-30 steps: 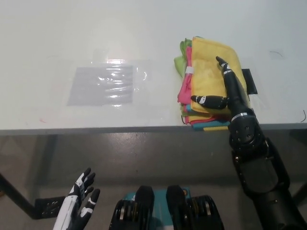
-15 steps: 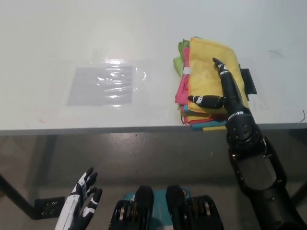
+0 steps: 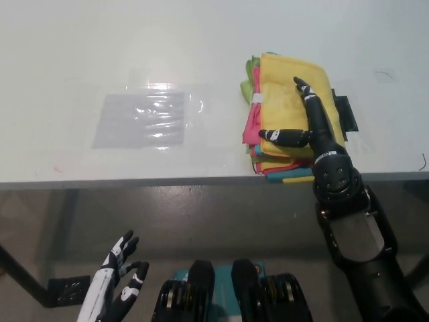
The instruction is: A stack of folded microfibre clothes with a single fold is kept infront of the robot. the robot uses its right hand to grab one end of the clothes and pulla it away from the other end to unfold
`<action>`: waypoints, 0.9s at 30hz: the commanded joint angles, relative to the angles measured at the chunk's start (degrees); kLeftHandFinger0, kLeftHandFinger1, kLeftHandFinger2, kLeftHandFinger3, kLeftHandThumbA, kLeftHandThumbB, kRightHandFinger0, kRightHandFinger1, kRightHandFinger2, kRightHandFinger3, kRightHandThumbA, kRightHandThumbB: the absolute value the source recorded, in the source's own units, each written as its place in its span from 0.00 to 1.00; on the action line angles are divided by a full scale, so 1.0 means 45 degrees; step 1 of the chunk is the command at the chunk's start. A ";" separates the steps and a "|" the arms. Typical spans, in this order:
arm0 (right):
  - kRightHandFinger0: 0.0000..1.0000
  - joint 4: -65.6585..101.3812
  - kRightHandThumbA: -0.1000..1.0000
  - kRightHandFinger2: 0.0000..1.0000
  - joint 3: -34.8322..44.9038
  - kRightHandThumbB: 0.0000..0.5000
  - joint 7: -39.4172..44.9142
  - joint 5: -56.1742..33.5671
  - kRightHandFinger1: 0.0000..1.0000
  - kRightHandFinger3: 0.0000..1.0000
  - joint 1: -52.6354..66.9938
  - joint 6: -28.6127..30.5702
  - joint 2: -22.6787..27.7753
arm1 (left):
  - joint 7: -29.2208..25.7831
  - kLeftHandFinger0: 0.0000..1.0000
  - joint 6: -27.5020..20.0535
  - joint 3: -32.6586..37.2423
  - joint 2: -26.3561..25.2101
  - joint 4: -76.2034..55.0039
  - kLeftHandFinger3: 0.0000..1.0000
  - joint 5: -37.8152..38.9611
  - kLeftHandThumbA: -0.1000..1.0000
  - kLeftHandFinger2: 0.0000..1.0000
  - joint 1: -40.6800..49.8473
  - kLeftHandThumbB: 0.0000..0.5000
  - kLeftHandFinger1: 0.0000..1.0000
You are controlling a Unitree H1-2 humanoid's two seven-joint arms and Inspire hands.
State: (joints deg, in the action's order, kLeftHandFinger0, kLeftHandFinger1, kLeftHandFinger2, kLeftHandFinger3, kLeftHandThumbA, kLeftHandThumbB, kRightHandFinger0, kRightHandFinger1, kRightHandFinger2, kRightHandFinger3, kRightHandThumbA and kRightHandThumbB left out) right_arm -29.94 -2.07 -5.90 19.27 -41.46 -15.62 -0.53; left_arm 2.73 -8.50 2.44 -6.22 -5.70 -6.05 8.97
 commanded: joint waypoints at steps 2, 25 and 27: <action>1.00 0.0071 1.00 1.00 -0.0170 0.83 0.0045 -0.0285 1.00 1.00 -0.1062 -0.0182 -0.0200 | 0.0118 0.86 -0.0474 0.0059 -0.0144 -0.0254 1.00 -0.0001 0.76 1.00 -0.0185 0.36 0.96; 1.00 -0.3095 1.00 1.00 -0.0491 0.84 -0.0454 -0.0409 1.00 1.00 -0.1001 0.0791 -0.0291 | 0.0095 0.88 -0.0537 0.0079 -0.0085 -0.0255 1.00 -0.0046 0.77 1.00 -0.0112 0.35 0.97; 1.00 -0.3418 1.00 1.00 -0.0550 0.85 -0.0561 -0.0329 1.00 1.00 -0.0964 0.0695 -0.0230 | 0.0098 0.98 -0.0465 0.0093 -0.0083 -0.0279 1.00 -0.0086 0.78 1.00 -0.0133 0.36 1.00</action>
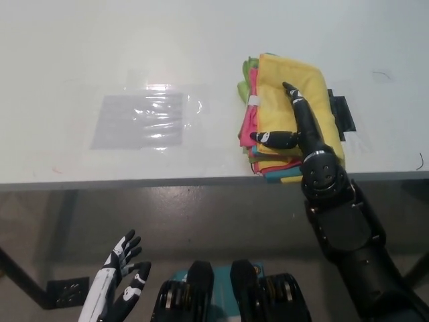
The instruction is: A stack of folded microfibre clothes with a single fold is kept infront of the robot. the robot uses its right hand to grab one end of the clothes and pulla it away from the other end to unfold
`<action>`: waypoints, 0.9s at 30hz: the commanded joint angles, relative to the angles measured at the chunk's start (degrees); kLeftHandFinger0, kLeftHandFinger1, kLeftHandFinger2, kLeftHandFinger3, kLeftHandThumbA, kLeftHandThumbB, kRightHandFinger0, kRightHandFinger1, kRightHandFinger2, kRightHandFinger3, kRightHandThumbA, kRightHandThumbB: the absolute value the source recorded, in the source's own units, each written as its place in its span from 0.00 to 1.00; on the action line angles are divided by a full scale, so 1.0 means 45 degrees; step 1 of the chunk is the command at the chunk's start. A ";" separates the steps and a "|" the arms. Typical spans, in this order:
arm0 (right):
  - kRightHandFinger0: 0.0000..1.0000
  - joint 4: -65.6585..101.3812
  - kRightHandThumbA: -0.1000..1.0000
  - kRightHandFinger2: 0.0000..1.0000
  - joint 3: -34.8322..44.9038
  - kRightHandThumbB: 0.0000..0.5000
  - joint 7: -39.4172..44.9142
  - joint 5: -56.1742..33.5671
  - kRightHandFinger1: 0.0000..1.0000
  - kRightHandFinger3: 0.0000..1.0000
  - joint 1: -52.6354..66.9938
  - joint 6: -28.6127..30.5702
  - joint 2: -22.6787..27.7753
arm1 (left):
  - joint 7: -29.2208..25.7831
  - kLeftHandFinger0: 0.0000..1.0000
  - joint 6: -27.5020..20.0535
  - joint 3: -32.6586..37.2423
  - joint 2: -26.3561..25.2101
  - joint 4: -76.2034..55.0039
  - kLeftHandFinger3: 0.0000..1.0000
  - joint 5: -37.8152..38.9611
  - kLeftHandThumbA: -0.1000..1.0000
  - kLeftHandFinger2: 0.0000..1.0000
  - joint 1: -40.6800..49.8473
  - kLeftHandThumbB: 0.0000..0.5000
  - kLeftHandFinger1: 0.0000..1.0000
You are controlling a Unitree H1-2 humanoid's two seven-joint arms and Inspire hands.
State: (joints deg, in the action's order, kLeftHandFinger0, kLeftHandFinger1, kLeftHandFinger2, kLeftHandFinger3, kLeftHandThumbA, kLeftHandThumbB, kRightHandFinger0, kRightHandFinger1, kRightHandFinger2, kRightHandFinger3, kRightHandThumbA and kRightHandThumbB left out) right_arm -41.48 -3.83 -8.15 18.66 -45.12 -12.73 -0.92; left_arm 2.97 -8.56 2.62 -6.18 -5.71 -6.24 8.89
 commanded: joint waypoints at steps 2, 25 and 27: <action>1.00 -0.1202 1.00 1.00 -0.0198 0.88 -0.0333 -0.0037 1.00 1.00 -0.0212 -0.0392 -0.0122 | 0.0011 0.99 -0.0414 0.0072 -0.0066 -0.0282 1.00 -0.0126 0.79 1.00 -0.0112 0.36 1.00; 0.00 -0.4206 0.00 0.79 0.1150 0.41 -0.4085 -0.0602 0.38 0.72 -0.0585 0.2735 0.0395 | -0.0057 0.87 -0.0484 0.0036 -0.0024 -0.0141 1.00 -0.0195 0.80 1.00 -0.0389 0.39 0.96; 0.00 -0.4141 0.00 0.79 0.1322 0.38 -0.3991 -0.0866 0.39 0.72 -0.0512 0.3246 0.0436 | -0.0035 0.89 -0.0412 0.0042 -0.0022 -0.0189 1.00 -0.0173 0.79 1.00 -0.0377 0.39 0.97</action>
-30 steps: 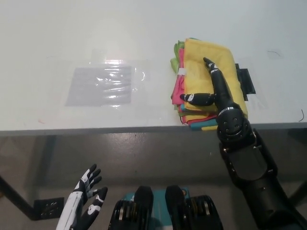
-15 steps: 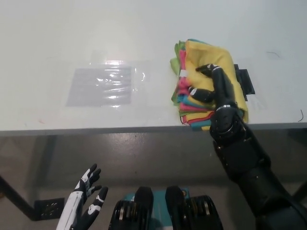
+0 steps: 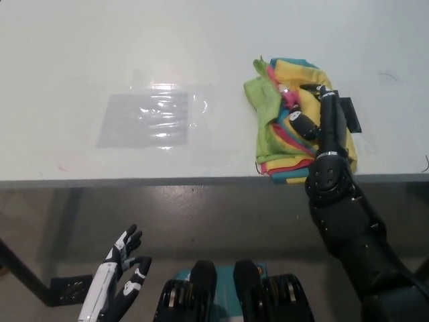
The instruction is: A stack of folded microfibre clothes with a single fold is kept infront of the robot. the robot uses its right hand to grab one end of the clothes and pulla it away from the other end to unfold
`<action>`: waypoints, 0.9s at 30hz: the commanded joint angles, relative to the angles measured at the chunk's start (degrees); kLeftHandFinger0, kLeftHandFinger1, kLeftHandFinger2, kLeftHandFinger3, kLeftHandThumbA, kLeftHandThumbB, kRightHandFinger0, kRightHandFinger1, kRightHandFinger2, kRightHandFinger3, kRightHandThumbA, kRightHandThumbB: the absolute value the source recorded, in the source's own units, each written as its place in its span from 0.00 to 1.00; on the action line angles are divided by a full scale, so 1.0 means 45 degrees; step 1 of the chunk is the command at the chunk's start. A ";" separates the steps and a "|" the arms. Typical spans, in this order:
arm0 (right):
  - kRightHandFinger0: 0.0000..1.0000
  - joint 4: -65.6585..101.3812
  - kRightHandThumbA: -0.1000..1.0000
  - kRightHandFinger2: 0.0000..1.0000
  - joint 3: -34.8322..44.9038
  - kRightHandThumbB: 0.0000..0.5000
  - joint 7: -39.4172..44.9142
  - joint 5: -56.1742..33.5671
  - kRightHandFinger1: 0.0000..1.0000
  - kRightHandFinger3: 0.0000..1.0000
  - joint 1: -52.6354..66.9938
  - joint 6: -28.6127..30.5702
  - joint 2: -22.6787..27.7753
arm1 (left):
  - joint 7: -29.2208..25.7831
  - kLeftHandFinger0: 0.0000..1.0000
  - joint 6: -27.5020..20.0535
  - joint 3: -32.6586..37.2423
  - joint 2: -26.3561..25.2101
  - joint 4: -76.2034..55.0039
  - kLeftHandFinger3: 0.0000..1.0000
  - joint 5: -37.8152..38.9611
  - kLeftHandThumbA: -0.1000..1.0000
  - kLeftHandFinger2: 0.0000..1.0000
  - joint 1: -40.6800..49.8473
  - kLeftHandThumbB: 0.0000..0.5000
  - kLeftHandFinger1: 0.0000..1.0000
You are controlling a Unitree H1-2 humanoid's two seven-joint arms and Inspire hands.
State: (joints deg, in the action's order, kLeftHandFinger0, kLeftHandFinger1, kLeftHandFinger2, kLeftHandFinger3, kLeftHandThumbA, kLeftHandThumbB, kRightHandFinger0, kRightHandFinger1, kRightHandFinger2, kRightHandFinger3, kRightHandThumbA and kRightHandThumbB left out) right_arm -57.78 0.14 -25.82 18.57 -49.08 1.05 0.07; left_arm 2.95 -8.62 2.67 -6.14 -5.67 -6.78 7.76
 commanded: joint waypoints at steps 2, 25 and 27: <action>0.02 -0.0394 0.00 0.83 0.0730 0.38 0.0026 -0.1175 0.43 0.78 0.0414 0.0516 0.0197 | -0.0061 0.92 -0.0360 0.0033 -0.0028 -0.0227 1.00 -0.0131 0.79 1.00 -0.0090 0.39 0.98; 1.00 0.4922 0.71 1.00 0.7757 0.69 0.5071 -1.0287 1.00 1.00 0.1388 -0.0015 0.0363 | -0.0215 0.98 -0.0839 -0.0057 -0.0084 -0.0019 1.00 -0.0237 0.78 0.98 0.0265 0.38 0.99; 1.00 0.5140 0.80 1.00 0.7170 0.72 0.5643 -0.9677 1.00 1.00 0.1638 0.0529 0.0640 | -0.0211 0.97 -0.0874 -0.0103 -0.0144 0.0001 1.00 -0.0224 0.78 0.98 0.0287 0.38 0.99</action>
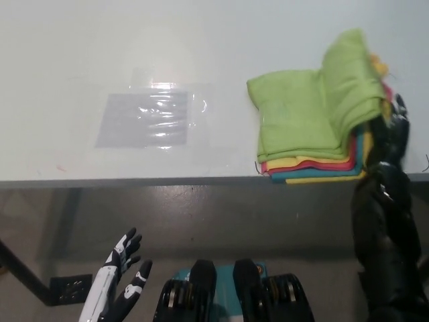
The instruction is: A stack of folded microfibre clothes with a single fold is kept infront of the robot. the robot uses its right hand to grab one end of the clothes and pulla it away from the other end to unfold
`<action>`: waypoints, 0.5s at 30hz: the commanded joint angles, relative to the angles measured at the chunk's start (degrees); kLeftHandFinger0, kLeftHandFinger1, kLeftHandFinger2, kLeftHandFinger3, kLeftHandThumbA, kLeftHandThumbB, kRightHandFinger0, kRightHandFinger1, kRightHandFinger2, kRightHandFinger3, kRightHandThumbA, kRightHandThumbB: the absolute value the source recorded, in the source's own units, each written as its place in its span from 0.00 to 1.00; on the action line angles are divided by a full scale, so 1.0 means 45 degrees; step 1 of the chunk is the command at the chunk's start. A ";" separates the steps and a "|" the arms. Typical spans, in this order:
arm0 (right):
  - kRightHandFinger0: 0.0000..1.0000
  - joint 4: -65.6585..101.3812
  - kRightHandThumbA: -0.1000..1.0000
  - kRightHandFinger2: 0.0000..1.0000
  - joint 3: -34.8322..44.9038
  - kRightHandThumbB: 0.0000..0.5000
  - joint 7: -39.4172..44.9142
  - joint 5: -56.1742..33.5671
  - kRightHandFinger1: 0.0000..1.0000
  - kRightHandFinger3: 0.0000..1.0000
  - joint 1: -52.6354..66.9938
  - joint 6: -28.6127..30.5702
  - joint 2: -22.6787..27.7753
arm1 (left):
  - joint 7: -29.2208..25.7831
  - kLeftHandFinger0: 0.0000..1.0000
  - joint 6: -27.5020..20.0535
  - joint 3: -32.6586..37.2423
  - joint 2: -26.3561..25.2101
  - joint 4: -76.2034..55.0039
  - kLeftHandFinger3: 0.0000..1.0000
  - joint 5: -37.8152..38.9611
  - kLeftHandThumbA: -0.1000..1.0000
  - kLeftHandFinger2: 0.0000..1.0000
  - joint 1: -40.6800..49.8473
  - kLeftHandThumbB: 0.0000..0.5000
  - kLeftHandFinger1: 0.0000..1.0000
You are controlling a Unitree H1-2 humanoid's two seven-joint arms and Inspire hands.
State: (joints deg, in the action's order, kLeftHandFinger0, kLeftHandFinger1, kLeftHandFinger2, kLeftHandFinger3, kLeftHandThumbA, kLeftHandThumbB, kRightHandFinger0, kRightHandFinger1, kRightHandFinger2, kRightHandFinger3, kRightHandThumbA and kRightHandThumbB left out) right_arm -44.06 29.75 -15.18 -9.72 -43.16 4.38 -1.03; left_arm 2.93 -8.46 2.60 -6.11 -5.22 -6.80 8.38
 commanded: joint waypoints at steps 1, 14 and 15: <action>1.00 0.2173 0.81 1.00 0.0421 0.72 0.3279 -0.3160 1.00 1.00 0.0362 -0.0116 0.0960 | -0.0191 0.96 -0.0884 -0.0102 -0.0172 -0.0101 1.00 -0.0197 0.78 0.98 0.0153 0.38 0.99; 1.00 0.6313 1.00 1.00 -0.1663 0.67 0.1834 -0.0821 1.00 1.00 0.1696 -0.0060 0.1523 | -0.0240 1.00 -0.0934 -0.0371 -0.0302 -0.0167 1.00 -0.0186 0.76 0.99 0.0522 0.37 1.00; 1.00 0.6603 1.00 1.00 -0.1821 0.64 0.1713 -0.0565 1.00 1.00 0.1774 -0.0079 0.1603 | -0.0234 1.00 -0.0935 -0.0385 -0.0314 -0.0195 1.00 -0.0185 0.75 0.98 0.0539 0.37 1.00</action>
State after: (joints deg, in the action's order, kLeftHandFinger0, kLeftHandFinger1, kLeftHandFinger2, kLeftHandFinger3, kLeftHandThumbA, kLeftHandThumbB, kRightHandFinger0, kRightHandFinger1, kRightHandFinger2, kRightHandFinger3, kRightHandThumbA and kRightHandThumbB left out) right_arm -19.98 24.58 -6.89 -16.57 -35.11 3.25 4.63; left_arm 2.69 -9.67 1.69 -6.41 -5.16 -7.01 10.25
